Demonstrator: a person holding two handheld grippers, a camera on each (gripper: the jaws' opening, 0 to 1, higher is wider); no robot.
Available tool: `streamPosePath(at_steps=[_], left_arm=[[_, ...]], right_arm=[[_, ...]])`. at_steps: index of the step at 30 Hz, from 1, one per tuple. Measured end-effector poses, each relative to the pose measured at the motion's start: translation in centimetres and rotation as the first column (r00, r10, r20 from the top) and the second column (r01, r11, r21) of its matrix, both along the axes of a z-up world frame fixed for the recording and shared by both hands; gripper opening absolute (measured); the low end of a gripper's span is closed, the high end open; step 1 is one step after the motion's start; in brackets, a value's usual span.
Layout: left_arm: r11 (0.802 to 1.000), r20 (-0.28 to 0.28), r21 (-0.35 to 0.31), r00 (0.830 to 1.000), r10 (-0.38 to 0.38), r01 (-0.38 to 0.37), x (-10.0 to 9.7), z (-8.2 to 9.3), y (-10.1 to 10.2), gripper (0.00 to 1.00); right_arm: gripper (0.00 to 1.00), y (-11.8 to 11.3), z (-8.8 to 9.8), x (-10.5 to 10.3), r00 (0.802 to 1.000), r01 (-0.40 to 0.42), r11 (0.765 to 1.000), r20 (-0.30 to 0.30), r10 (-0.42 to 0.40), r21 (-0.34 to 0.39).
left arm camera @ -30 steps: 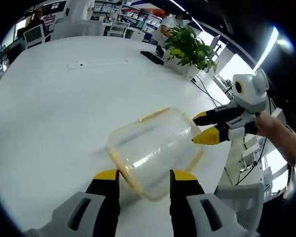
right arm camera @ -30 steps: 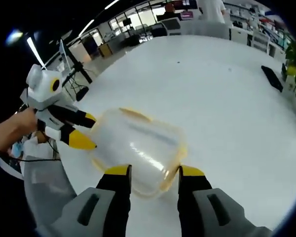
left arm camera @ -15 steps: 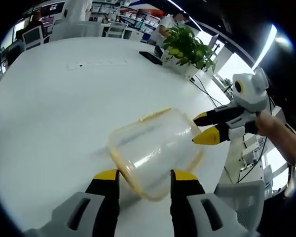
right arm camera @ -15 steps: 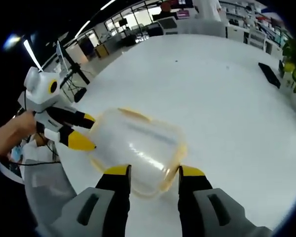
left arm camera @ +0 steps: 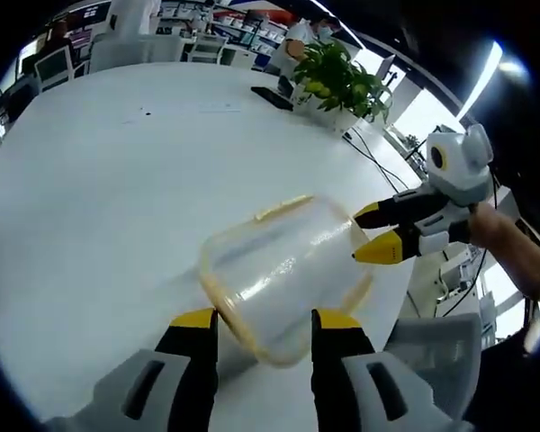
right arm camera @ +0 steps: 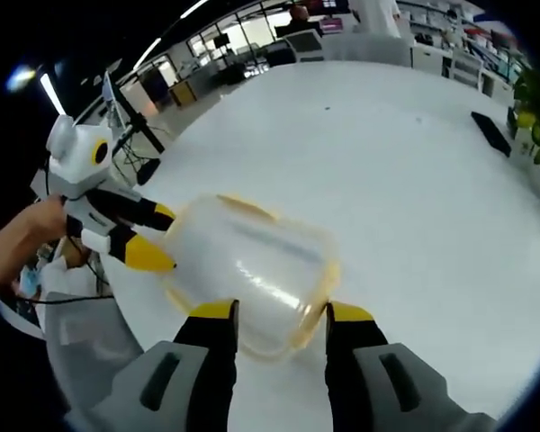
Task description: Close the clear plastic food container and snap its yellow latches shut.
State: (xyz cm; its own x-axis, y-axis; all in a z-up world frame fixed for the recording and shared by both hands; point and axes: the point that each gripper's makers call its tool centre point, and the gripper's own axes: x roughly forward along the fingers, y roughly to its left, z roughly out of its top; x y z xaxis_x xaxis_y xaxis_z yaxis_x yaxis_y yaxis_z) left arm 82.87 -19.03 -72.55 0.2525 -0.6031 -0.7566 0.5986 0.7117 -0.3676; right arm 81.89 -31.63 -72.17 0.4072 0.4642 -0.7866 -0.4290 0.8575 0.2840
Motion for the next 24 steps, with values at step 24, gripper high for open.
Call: streamPosePath(at_steps=[24], left_arm=[[1.000,-0.023,0.020,1.000,-0.003,0.003,-2.6,-0.1,2.9,0.35]], right_arm=[[0.37,2.8,0.0,-3.1,0.999,-0.052,0.999,-0.009,0.052,-0.014]])
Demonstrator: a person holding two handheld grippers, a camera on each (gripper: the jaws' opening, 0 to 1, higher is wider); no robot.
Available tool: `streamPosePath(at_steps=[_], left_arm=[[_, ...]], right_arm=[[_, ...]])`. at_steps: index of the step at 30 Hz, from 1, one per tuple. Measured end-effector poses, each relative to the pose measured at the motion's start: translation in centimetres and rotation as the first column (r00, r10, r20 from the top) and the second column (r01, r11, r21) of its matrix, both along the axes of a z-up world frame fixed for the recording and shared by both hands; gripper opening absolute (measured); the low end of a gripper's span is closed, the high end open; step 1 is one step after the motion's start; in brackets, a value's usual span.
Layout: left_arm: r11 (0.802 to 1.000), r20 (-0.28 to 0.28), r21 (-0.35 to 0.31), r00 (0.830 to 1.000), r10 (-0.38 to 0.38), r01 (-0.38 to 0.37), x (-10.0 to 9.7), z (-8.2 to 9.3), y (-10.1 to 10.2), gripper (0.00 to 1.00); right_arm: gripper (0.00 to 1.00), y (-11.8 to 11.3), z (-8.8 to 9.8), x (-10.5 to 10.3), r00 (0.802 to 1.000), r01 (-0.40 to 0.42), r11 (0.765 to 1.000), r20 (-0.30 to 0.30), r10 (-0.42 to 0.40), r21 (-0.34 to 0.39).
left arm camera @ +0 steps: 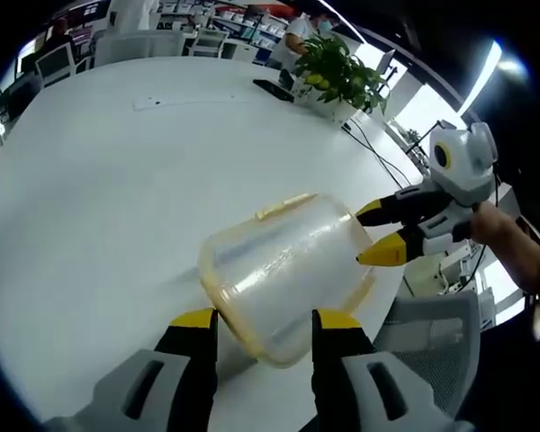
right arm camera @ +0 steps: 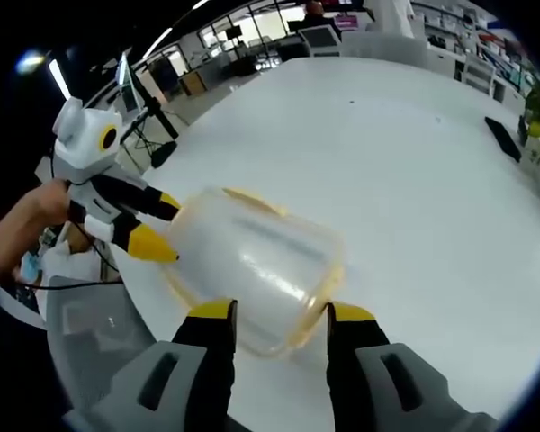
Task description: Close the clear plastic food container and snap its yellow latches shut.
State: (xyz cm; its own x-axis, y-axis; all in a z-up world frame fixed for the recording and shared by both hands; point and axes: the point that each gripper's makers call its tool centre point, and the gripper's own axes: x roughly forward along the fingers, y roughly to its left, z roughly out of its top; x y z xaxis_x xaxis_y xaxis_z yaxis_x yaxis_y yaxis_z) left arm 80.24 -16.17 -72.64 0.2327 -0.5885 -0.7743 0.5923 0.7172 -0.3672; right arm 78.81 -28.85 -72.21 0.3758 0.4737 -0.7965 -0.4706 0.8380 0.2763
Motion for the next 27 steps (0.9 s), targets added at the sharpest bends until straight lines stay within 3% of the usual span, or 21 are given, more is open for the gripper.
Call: streamPosePath(at_steps=[17,27], left_arm=[[1.000,0.021,-0.026,1.000,0.007,-0.007,-0.05,0.01,0.25,0.36],[0.999,0.069,-0.003,0.997,-0.046,0.046,-0.34,0.30,0.35,0.36]], right_arm=[[0.38,0.04,0.01,-0.28,0.999,-0.032,0.999,0.032,0.032,0.019],[0.35,-0.18,0.39,-0.51,0.994,-0.083,0.996,0.067,0.082,0.011]])
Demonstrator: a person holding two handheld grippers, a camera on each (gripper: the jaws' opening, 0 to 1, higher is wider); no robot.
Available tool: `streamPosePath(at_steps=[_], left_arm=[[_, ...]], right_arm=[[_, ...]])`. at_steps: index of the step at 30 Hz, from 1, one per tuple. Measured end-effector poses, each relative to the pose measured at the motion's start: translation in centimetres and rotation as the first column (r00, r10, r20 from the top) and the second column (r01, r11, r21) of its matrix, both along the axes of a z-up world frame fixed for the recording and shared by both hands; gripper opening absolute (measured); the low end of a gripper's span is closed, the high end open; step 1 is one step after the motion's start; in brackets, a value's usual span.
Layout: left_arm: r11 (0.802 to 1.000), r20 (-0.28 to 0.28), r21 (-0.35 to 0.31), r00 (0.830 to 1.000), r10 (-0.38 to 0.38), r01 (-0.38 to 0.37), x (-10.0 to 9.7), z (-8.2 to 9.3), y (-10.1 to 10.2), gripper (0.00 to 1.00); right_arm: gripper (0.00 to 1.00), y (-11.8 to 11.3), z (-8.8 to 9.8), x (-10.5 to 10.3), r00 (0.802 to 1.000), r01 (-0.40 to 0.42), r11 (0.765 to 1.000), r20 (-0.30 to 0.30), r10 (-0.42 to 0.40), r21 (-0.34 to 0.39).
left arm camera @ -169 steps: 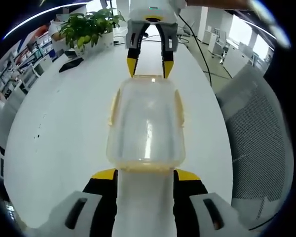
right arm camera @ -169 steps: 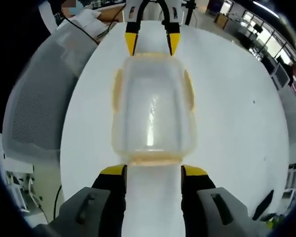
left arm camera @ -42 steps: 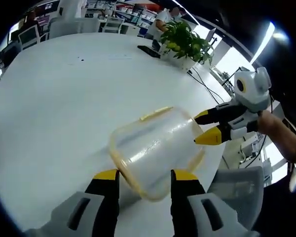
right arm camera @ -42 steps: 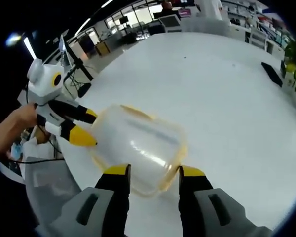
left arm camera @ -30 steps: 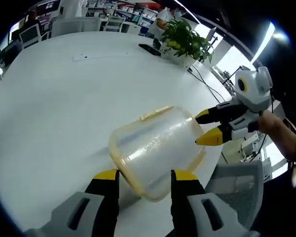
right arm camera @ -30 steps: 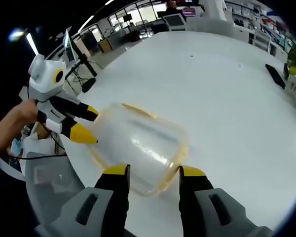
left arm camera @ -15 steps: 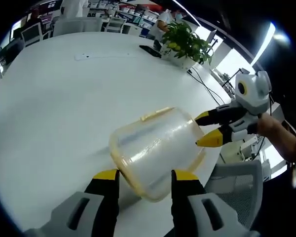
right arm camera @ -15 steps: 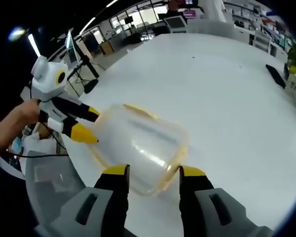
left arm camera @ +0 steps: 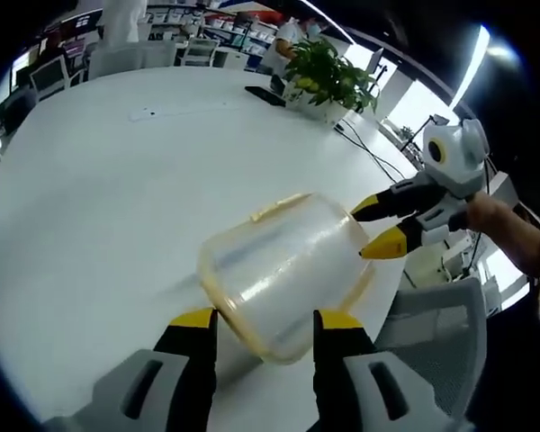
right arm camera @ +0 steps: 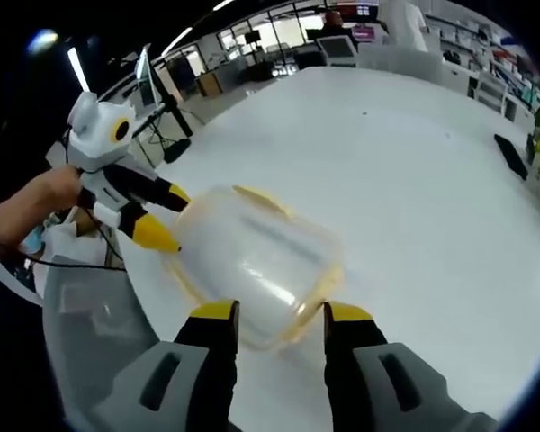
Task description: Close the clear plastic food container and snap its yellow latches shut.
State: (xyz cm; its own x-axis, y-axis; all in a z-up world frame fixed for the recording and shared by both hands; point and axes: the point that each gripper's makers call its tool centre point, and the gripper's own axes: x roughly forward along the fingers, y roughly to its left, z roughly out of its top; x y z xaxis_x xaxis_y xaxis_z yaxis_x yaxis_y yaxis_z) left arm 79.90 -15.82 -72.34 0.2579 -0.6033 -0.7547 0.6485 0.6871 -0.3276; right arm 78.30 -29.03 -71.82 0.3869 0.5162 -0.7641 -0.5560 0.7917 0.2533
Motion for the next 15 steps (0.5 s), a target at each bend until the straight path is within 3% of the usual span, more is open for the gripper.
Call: streamPosePath(at_steps=[15], left_arm=[[0.993,0.145,0.082,0.985,-0.094,0.082,0.7,1.7,0.3,0.36]], right_arm=[[0.32,-0.4,1.3,0.8,0.994,-0.076,0.996,0.081,0.079,-0.041]])
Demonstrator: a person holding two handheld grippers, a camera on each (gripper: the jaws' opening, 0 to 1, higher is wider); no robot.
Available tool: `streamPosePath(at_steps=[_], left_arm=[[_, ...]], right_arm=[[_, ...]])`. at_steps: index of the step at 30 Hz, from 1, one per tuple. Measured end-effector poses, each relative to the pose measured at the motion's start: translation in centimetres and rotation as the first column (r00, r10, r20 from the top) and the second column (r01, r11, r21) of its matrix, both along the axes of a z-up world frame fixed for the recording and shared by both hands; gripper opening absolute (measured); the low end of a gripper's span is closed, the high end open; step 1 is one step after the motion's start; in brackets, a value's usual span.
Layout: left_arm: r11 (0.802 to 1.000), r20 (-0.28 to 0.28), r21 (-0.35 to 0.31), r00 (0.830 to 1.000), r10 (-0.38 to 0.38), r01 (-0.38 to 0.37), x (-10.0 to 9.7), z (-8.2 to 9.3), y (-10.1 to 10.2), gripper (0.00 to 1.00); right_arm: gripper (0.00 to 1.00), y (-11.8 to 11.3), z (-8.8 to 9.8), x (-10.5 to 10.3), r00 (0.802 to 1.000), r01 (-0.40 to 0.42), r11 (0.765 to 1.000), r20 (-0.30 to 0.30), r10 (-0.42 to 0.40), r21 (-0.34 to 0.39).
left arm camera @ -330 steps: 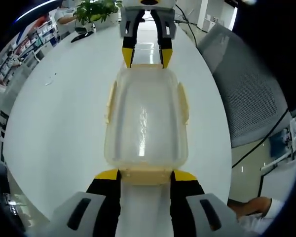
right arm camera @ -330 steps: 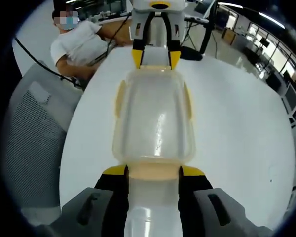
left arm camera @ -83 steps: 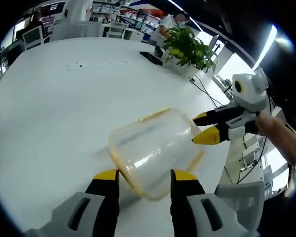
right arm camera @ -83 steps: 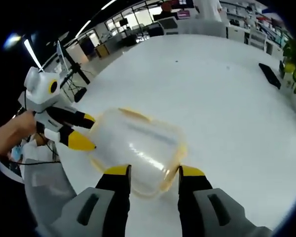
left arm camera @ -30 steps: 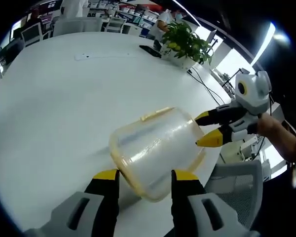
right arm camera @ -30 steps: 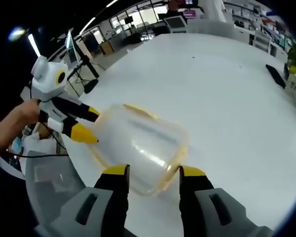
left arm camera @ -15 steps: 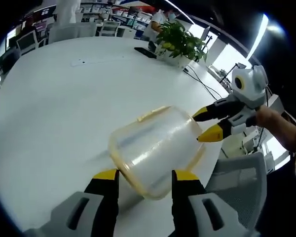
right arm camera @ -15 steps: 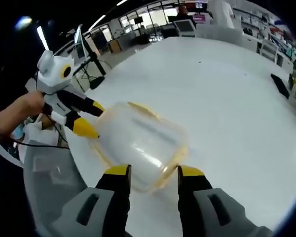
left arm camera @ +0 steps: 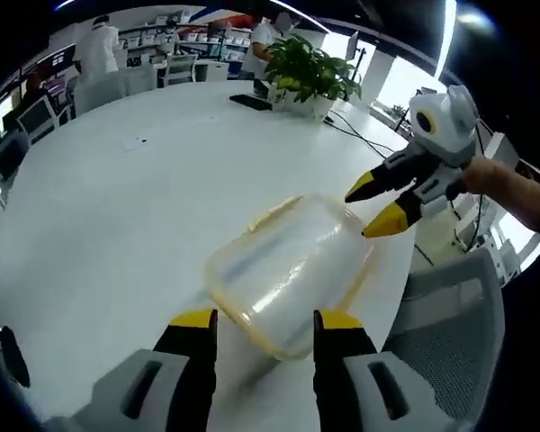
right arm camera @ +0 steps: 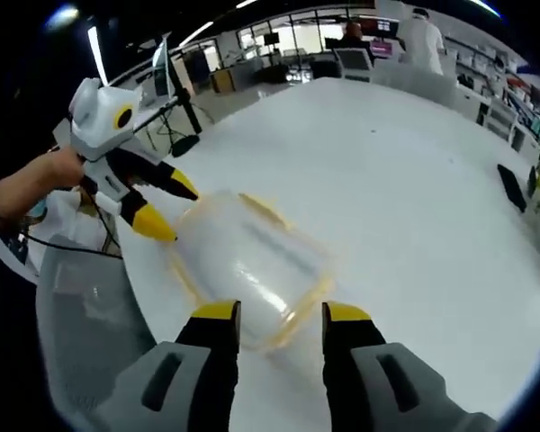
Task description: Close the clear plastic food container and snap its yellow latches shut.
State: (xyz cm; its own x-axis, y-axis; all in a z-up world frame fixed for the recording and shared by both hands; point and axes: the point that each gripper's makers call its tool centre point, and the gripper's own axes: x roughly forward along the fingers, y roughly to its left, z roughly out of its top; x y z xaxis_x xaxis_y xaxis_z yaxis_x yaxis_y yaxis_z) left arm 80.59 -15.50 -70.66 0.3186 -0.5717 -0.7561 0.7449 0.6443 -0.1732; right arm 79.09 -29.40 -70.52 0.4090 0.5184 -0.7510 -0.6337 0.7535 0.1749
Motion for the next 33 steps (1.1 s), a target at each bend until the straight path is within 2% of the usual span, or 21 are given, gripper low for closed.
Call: streamPosePath(at_steps=[3,16,22,33], left_arm=[[0.999,0.043,0.009,0.998,-0.038,0.037,0.3,0.7,-0.4,0.36],[0.987,0.095,0.015,0.982,-0.162,0.161,-0.1,1.6,-2.5,0.32],[0.974,0.113,0.030,0.967,-0.228,0.226,-0.5,1.5,-3.5,0.31],[0.960,0.107,0.040,0.954,-0.279,0.276,-0.8,1.0,-4.8,0.30]], right_arm=[[0.30,0.2,0.5,0.4,0.999,-0.021,1.000,0.024,0.021,0.010],[0.22,1.6,1.7,1.6,0.990,-0.125,0.992,0.073,0.124,0.011],[0.18,2.4,1.6,1.9,0.973,-0.209,0.977,0.095,0.211,-0.031],[0.16,2.9,0.8,3.6,0.953,-0.275,0.956,0.105,0.285,-0.106]])
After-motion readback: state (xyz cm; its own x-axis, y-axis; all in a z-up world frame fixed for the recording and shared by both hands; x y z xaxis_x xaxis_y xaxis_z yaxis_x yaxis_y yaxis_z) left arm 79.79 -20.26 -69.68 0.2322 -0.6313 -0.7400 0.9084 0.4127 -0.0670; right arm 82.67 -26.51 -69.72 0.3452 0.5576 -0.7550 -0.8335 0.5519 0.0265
